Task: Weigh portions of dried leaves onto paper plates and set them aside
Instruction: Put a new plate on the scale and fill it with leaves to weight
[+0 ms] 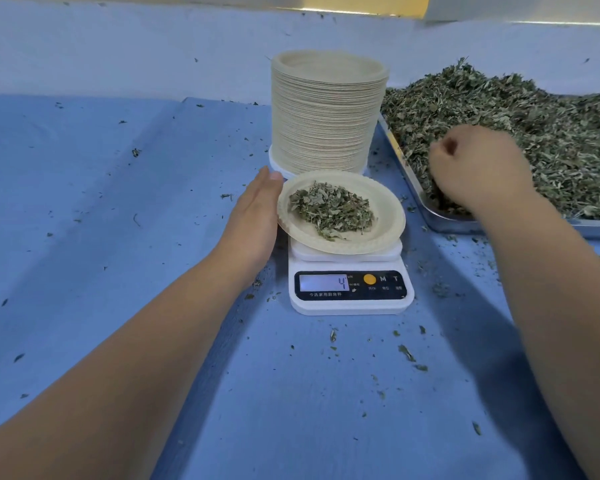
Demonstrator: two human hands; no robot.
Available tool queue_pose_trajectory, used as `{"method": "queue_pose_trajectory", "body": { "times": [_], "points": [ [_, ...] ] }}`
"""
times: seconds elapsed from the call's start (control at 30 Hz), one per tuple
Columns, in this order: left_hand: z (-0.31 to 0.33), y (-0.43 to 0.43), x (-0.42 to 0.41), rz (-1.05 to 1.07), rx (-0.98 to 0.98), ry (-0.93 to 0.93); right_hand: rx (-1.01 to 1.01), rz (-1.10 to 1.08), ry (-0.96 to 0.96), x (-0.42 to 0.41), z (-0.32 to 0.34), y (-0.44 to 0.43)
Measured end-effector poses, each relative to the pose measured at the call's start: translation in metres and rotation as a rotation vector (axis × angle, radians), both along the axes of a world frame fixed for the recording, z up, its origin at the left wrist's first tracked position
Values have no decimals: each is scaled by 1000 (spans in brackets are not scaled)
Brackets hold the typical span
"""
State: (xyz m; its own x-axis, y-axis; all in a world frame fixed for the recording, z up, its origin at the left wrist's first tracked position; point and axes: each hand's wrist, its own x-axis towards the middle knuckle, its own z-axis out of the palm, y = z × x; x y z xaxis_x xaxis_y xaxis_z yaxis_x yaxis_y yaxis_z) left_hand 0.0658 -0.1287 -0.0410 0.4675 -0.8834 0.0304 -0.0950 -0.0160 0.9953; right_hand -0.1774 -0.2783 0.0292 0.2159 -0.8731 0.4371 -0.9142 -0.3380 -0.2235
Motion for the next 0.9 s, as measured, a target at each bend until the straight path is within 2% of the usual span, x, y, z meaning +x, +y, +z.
{"method": "queue_pose_trajectory", "body": {
  "times": [0.07,0.13,0.27,0.4,0.53,0.63,0.77,0.9],
  "points": [
    [2,1,-1,-27,42,5,146,-23,121,-11,-3,-9],
    [4,1,-1,-70,53,15,222,29,163,-12,-8,-13],
    [3,3,-5,-59,4,-74,256,77,214,-1,-15,-14],
    [1,3,-3,-39,-13,-92,163,33,186,2,-17,-11],
    [0,1,-2,-24,-15,-61,353,28,214,5,-21,-8],
    [-1,0,-2,-21,-17,-59,371,40,237,5,-20,-10],
    [-2,-3,0,1,-30,-42,311,59,181,4,-22,-12],
    [-6,-6,3,19,-51,-3,44,82,44,1,-18,-11]
  ]
}}
